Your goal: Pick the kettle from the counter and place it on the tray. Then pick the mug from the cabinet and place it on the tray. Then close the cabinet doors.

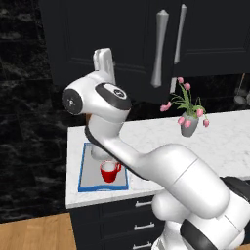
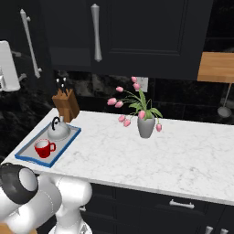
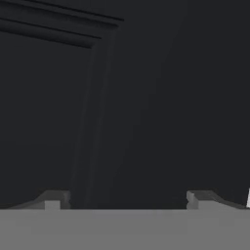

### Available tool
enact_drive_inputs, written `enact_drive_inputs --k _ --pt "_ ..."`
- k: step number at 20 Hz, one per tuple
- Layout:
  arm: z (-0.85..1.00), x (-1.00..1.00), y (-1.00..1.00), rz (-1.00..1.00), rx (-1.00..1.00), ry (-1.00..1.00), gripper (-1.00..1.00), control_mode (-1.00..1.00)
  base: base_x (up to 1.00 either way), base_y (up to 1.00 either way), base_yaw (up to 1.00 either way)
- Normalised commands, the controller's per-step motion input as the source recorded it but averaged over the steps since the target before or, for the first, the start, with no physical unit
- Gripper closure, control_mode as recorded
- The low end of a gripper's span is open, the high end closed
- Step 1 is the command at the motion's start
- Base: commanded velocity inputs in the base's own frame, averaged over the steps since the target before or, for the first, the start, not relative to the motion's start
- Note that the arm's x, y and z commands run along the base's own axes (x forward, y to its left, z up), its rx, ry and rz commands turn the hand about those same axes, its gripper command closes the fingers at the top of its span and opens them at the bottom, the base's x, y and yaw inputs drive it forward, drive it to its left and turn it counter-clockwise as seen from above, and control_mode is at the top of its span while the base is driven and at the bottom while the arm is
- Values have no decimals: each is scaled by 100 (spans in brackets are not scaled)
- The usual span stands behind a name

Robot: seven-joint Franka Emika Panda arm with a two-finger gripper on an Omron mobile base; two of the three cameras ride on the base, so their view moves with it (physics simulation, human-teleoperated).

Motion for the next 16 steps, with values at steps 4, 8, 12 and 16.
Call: enact_drive_inputs --k 4,8,12,16 --pt "3 63 -66 16 11 4 -100 -100 0 0 0" --pt "0 69 -61 18 13 2 -100 -100 0 0 0" --pt "0 73 -54 17 13 2 -100 -100 0 0 0" --pt "0 77 -46 13 13 5 -100 -100 0 0 0"
